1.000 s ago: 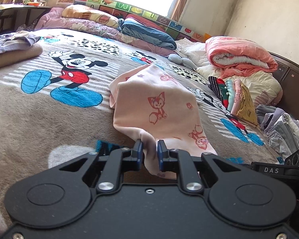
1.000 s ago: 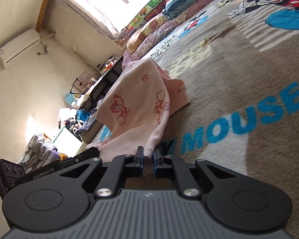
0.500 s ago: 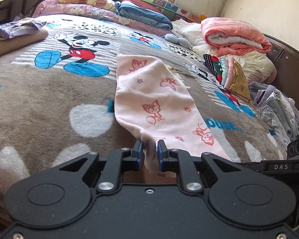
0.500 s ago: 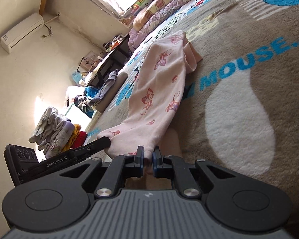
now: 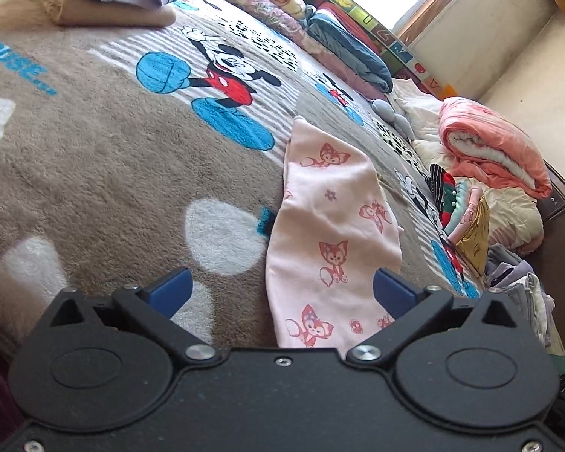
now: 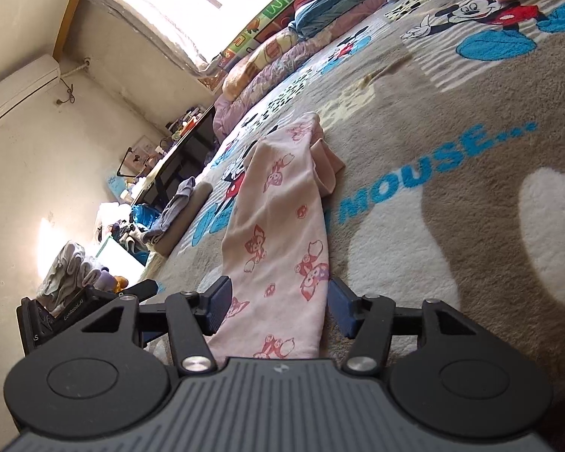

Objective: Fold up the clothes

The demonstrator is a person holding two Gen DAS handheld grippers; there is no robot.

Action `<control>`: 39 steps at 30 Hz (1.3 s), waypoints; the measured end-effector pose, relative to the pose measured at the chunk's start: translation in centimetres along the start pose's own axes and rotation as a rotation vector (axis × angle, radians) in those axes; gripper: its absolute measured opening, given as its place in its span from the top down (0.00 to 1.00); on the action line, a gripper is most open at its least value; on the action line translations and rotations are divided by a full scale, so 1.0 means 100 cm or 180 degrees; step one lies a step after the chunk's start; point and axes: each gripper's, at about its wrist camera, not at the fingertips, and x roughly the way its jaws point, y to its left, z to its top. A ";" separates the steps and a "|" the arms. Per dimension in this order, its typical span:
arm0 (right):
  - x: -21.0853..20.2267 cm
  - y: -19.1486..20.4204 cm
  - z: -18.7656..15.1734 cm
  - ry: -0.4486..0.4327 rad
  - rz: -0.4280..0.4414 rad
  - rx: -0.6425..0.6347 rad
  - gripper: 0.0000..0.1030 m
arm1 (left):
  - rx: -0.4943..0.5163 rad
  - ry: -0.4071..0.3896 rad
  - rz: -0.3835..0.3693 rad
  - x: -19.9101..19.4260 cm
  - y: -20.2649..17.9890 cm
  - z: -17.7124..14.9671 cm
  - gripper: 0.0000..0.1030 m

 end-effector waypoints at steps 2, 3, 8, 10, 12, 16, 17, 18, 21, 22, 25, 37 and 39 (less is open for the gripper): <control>-0.003 0.010 0.006 -0.0050 -0.0025 -0.0065 0.37 | 0.0067 -0.0058 -0.0076 -0.002 -0.010 0.001 0.00; -0.004 0.015 0.010 -0.0070 -0.0021 -0.0087 0.36 | 0.0093 -0.0082 -0.0094 -0.003 -0.016 0.002 0.00; -0.007 0.046 0.034 -0.0301 0.0051 -0.0496 0.28 | 0.0195 -0.0186 -0.0254 -0.014 -0.050 0.036 0.00; 0.000 0.048 0.041 -0.0385 0.0042 -0.0595 0.24 | 0.0216 -0.0222 -0.0217 -0.015 -0.060 0.056 0.00; 0.013 0.041 0.049 -0.0405 0.0047 -0.0588 0.24 | 0.0256 -0.0288 -0.0136 -0.006 -0.062 0.072 0.01; 0.046 0.025 0.067 -0.0378 0.0011 -0.0558 0.31 | 0.0181 -0.0258 -0.0072 0.037 -0.050 0.099 0.10; 0.054 0.018 0.072 -0.0384 0.0010 -0.0498 0.32 | 0.0125 -0.0213 -0.0099 0.051 -0.045 0.106 0.19; 0.061 0.012 0.079 -0.0391 0.0017 -0.0420 0.34 | 0.0103 -0.0142 -0.0093 0.067 -0.041 0.111 0.23; 0.086 -0.008 0.099 -0.0426 0.0006 -0.0256 0.35 | 0.0072 0.0041 -0.0069 0.111 -0.028 0.125 0.28; 0.096 -0.014 0.106 -0.0407 0.0017 -0.0230 0.35 | 0.0051 0.0092 -0.0069 0.123 -0.021 0.129 0.28; 0.126 -0.030 0.126 -0.0306 0.0068 -0.0191 0.34 | -0.0040 0.0245 -0.0171 0.156 0.002 0.140 0.28; 0.212 -0.068 0.168 0.0209 0.0360 -0.0082 0.40 | -0.0313 0.0513 -0.0854 0.211 0.046 0.151 0.30; 0.220 -0.068 0.170 0.0289 0.0422 -0.0086 0.43 | -0.0259 0.0525 -0.0883 0.214 0.043 0.151 0.39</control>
